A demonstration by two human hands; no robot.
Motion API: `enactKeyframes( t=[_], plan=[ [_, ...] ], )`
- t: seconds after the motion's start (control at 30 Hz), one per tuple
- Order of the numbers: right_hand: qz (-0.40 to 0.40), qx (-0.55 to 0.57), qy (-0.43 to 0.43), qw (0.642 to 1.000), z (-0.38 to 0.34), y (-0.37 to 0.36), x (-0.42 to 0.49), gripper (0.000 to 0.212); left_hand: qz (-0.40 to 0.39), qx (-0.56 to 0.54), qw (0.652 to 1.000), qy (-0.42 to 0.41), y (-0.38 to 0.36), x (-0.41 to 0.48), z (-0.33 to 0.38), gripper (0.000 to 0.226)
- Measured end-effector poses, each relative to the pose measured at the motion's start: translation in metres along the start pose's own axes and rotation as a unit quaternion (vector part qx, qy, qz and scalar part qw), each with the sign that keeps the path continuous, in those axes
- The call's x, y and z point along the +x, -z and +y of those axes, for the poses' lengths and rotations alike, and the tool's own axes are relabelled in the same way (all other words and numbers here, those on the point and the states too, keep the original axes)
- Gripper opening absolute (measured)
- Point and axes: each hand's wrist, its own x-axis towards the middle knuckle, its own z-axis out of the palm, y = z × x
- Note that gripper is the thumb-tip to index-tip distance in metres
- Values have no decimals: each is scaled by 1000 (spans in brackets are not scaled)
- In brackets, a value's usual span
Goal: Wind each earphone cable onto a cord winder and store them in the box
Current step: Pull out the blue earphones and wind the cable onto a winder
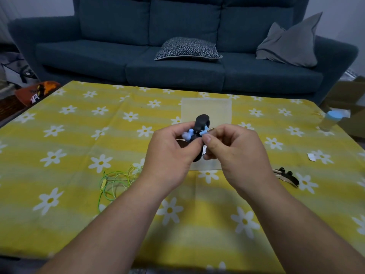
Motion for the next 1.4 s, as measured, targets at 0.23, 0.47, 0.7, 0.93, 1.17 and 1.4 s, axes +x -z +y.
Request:
enactKeyframes(
  t=[0.23,0.47,0.7,0.93,1.17,1.4],
  plan=[
    [68,-21,-4,997,-1,-7,-3,11,44,67,996,-40,-3,-1,-4,35],
    [68,33,-55,996,-3,-5,-4,13,30,63,997,-29,-3,-1,-4,41],
    [14,-115,16,993,-8,5,0,20,40,-3,999,11,3,3,-3,42],
    [-51,-220,23,974,-15,16,2,24,21,-16,1000,9,3,2,-1,44],
    [-66,-277,16,958,-22,20,3,23,10,-16,1000,-8,1,1,-3,44],
    [-97,-355,28,929,-25,25,2,24,-39,52,997,-32,3,1,-3,42]
  ],
)
